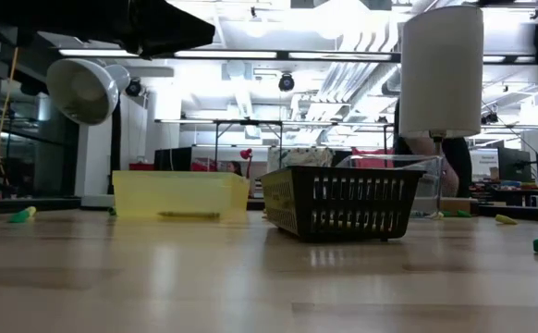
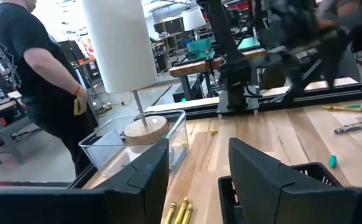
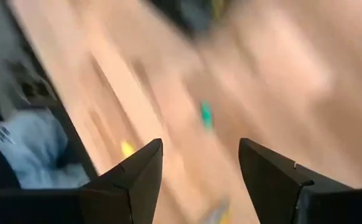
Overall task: Sort crayons
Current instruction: Put the yellow crayon into the black bin
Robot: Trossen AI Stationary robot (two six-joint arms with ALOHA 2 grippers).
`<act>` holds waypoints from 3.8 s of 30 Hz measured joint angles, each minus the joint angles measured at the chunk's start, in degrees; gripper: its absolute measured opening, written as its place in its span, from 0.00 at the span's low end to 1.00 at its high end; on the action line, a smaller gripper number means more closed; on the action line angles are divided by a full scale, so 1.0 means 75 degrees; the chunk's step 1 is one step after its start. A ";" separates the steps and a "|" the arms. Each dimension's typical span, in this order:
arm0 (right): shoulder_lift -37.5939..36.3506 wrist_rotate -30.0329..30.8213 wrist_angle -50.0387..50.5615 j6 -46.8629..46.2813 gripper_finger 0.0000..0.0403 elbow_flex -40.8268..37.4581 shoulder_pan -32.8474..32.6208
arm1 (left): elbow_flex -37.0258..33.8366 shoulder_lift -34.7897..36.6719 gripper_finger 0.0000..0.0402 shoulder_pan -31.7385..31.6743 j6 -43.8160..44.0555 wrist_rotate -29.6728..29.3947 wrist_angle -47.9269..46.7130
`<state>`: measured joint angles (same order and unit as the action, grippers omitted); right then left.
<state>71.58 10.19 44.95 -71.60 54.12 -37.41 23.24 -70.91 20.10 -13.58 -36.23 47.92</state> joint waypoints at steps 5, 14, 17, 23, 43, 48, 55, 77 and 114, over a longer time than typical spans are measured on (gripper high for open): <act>0.0905 -0.1292 0.0639 -0.3425 0.51 0.0063 -0.1331 | 0.0000 0.0000 0.38 0.0006 0.0241 0.0000 -0.0021; 0.2213 -0.3316 0.0660 -0.5681 0.51 0.0063 -0.1987 | 0.0000 0.0000 0.38 0.0009 0.0338 0.0000 -0.0047; 0.2544 -0.4154 0.0600 -0.5806 0.51 0.0063 -0.1981 | 0.0000 0.0000 0.38 0.0009 0.0338 0.0000 -0.0047; 0.3062 -0.5267 0.0264 -0.5598 0.51 0.0063 -0.1975 | 0.0000 0.0000 0.38 0.0009 0.0334 0.0000 -0.0047; 0.3803 -0.5814 -0.1100 -0.4827 0.51 -0.0488 -0.2134 | 0.0000 0.0000 0.38 0.0009 0.0329 0.0000 -0.0069; 0.3802 -0.5496 -0.0765 -0.4670 0.51 -0.0488 -0.2129 | 0.0000 0.0000 0.38 0.0009 0.0329 -0.0003 -0.0073; 0.3791 -0.5086 -0.0720 -0.3917 0.51 -0.0482 -0.2141 | 0.0000 0.0000 0.38 0.0010 0.0329 0.0000 -0.0072; 0.3782 -0.4856 -0.0649 -0.4254 0.49 -0.0476 -0.2048 | 0.0000 0.0000 0.38 0.0012 0.0329 0.0000 -0.0070; 0.3076 -0.3538 0.0283 -0.3171 0.00 -0.0123 -0.1466 | 0.0000 0.0580 0.38 0.0015 0.0583 -0.0119 -0.0196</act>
<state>94.64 -16.34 47.07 -95.38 53.20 -48.41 23.24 -66.56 20.21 -9.21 -37.12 46.45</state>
